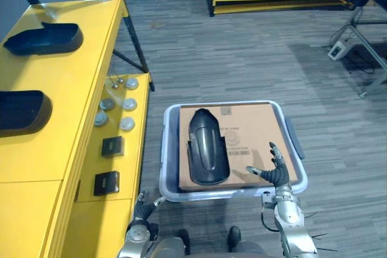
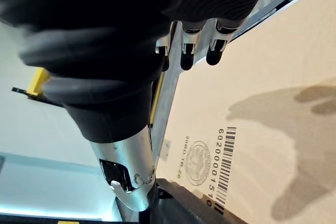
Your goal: Walk over and take plastic housings, then place them on the shelf
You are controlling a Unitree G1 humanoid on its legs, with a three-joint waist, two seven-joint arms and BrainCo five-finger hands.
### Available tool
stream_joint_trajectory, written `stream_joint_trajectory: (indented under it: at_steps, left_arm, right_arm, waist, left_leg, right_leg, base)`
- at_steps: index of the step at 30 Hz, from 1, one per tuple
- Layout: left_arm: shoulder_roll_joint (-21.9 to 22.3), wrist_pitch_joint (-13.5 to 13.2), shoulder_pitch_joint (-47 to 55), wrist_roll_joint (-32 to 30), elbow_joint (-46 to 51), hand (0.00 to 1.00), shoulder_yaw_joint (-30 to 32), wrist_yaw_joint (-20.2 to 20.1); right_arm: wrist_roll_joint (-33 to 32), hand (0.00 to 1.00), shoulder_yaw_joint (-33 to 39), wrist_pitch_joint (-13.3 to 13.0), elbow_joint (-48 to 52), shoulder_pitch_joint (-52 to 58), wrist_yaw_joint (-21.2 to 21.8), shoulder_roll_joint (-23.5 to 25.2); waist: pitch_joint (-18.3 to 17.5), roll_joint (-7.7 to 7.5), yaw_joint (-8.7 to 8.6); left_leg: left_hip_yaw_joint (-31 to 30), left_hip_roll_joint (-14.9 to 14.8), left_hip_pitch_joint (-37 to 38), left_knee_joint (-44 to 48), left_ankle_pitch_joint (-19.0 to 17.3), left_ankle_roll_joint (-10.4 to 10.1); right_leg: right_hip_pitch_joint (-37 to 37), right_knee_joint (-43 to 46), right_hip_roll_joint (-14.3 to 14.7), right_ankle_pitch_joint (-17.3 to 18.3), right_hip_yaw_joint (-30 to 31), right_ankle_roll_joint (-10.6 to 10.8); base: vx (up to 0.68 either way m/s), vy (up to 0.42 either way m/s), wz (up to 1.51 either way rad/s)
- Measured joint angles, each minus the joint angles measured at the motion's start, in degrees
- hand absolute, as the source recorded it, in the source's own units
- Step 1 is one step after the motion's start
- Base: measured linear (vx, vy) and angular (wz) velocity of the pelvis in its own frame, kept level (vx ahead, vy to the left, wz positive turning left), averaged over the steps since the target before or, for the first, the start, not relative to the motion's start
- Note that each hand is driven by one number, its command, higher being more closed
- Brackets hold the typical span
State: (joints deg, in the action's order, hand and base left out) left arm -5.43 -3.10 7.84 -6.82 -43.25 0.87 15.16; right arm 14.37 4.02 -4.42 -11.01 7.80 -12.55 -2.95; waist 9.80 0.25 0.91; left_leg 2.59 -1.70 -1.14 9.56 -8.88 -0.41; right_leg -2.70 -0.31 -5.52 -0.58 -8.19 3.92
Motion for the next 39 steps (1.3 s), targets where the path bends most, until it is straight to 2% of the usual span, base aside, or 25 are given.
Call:
stream_joint_trajectory:
  at_steps: [4, 15, 21, 22, 26, 28, 31, 39]
  left_arm:
    - [0.16, 0.01, 2.26, 0.02, -0.25, 0.00, 1.41, -0.14]
    - [0.21, -0.07, 2.28, 1.62, -1.82, 0.00, 3.82, -0.09]
    - [0.18, -0.11, 2.11, 1.77, -1.77, 0.00, 4.30, -0.06]
    - [0.14, -0.12, 2.03, 1.84, -1.68, 0.00, 4.29, -0.04]
    - [-0.41, -0.12, 1.57, 2.28, -1.55, 0.00, 4.29, 0.00]
    - [-0.64, -0.07, -0.18, 2.78, -1.56, 0.00, 4.28, 0.01]
    - [-0.38, -0.17, -1.71, 3.73, -0.98, 0.00, 4.26, 0.11]
    - [0.78, -0.16, -2.70, 4.00, -0.12, 0.00, 3.39, 0.13]
  right_arm:
    - [3.25, 0.00, 0.68, 1.89, -6.24, -3.37, -1.26, -0.06]
    - [7.76, 0.00, 2.31, 7.52, -19.74, -15.08, -5.64, 0.32]
    - [8.04, 0.00, 3.37, 9.23, -23.81, -21.67, -7.44, 0.29]
    - [8.10, 1.00, 4.29, 9.60, -26.40, -23.70, -7.62, 0.33]
    - [8.87, 1.00, 5.38, 10.96, -31.02, -29.72, -9.95, 0.22]
    - [8.71, 1.00, 6.80, 11.65, -33.23, -33.52, -9.73, -0.95]
    - [8.31, 1.00, 6.70, 11.80, -33.26, -35.18, -8.81, -1.69]
    - [6.37, 1.00, 4.98, 11.82, -33.54, -35.59, -7.04, -0.88]
  waist:
    - [-0.79, -1.11, 0.25]
    - [-0.43, -1.77, 3.15]
    - [1.35, -1.99, 4.50]
    - [1.75, -2.08, 4.70]
    - [3.65, -3.19, 4.71]
    - [5.04, -3.85, 4.92]
    - [5.67, -3.88, 6.12]
    - [6.21, -3.88, 6.03]
  left_leg:
    - [-2.42, 0.94, -0.02, -3.32, 2.41, 0.13]
    - [-10.64, 2.97, -2.66, -11.69, 10.78, -0.09]
    - [-11.84, 3.71, -3.86, -12.92, 12.18, -0.04]
    - [-11.91, 3.81, -4.52, -12.99, 12.43, 0.31]
    - [-11.79, 3.98, -5.41, -12.69, 12.56, 0.51]
    - [-11.21, 4.24, -5.47, -12.60, 12.62, 0.60]
    - [-10.13, 4.13, -5.51, -12.93, 12.59, 0.59]
    - [-8.63, 3.66, -4.59, -12.99, 12.33, 0.93]
  right_leg:
    - [0.02, -0.58, -0.64, -0.05, -2.75, 0.07]
    - [2.26, -0.98, -2.07, 0.25, -10.09, 1.05]
    - [3.51, -0.92, -2.58, -0.09, -10.68, 1.40]
    - [4.16, -0.94, -2.72, -0.23, -10.69, 1.53]
    - [5.05, -0.99, -2.80, -0.72, -10.32, 1.55]
    - [5.09, -1.05, -2.75, -0.85, -9.81, 1.41]
    - [6.00, -1.01, -2.72, -0.99, -8.11, 1.29]
    - [5.96, -0.77, -2.79, -2.36, -5.87, 0.90]
  base:
    - [-0.03, -0.018, 0.32]
    - [-0.10, -0.015, 0.40]
    - [-0.04, 0.033, 0.11]
    - [-0.01, 0.031, 0.03]
    - [0.01, 0.019, -0.03]
    - [0.01, 0.011, -0.02]
    - [0.03, 0.018, -0.18]
    - [0.01, 0.010, -0.09]
